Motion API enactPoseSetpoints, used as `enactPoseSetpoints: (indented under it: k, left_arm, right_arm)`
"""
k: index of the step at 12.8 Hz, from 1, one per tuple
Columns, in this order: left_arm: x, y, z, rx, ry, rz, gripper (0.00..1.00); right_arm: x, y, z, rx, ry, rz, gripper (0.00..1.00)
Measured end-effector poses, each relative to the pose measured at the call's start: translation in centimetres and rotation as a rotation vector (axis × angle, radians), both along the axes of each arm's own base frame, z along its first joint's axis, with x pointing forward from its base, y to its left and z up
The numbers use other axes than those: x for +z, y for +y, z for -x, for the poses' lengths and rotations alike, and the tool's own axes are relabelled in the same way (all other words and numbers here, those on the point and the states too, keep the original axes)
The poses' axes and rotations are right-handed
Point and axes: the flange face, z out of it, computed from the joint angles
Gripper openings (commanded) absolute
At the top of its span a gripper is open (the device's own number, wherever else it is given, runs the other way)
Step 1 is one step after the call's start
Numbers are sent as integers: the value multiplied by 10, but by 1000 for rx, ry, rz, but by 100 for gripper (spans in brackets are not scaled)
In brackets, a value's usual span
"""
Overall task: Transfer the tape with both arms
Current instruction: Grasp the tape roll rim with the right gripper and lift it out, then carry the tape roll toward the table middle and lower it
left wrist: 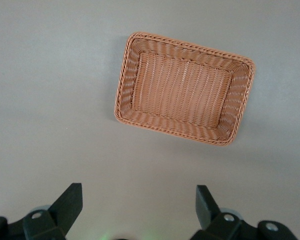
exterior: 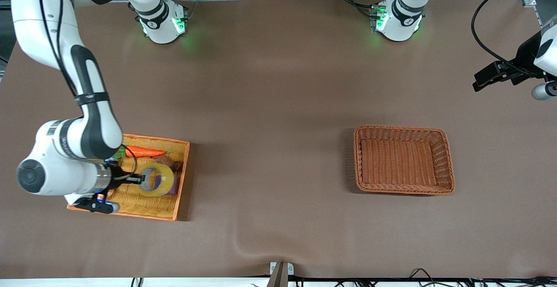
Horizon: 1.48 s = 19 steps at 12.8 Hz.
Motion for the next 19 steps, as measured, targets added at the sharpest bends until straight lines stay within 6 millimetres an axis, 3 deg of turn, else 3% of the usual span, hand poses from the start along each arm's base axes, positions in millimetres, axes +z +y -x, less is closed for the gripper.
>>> enactPoseSetpoints:
  k: [4,10,13,17,19]
  left_arm:
    - [-2,0,0,0,6,0,100]
    - [-6,0,-2,0,14,1,100]
    - [-6,0,-2,0,14,1,100]
    - [-5,1,-2,2,10,1,100]
    - [-5,3,-2,5,10,1,100]
  right_arm:
    - [19,89,16,-166,39,22,0]
    - [28,233,56,-352,43,70,0]
    - [37,260,60,-417,58,-22,0]
    - [44,266,54,-548,120,-186,0]
    - [36,275,57,-582,126,-189,0]
